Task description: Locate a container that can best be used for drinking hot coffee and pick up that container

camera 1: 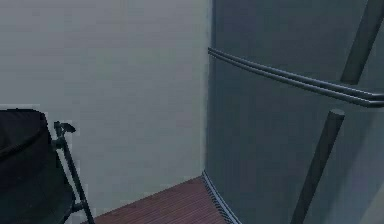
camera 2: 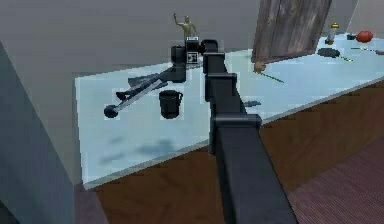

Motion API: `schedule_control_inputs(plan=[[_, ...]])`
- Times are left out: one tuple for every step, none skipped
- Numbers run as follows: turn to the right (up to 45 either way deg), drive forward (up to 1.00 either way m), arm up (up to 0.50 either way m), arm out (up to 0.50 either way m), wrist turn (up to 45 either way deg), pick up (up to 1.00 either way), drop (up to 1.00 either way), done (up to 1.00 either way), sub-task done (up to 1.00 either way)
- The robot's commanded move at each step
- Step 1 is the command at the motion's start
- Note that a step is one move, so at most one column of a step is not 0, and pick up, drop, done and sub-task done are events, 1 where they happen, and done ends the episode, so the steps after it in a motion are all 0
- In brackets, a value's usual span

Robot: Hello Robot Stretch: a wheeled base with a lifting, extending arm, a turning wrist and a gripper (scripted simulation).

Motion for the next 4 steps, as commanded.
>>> schedule_control_inputs(plan=[[0.0, 0.00, 0.00, 0.00, 45.0, 0.00, 0.00, 0.00, 0.00], [0.0, 0.00, 0.00, 0.00, 21.0, 0.00, 0.00, 0.00, 0.00], [0.0, 0.00, -0.16, 0.00, 0.0, 0.00, 0.00, 0.00, 0.00], [0.0, 0.00, 0.00, 0.00, 0.0, 1.00, 0.00, 0.00, 0.00]])
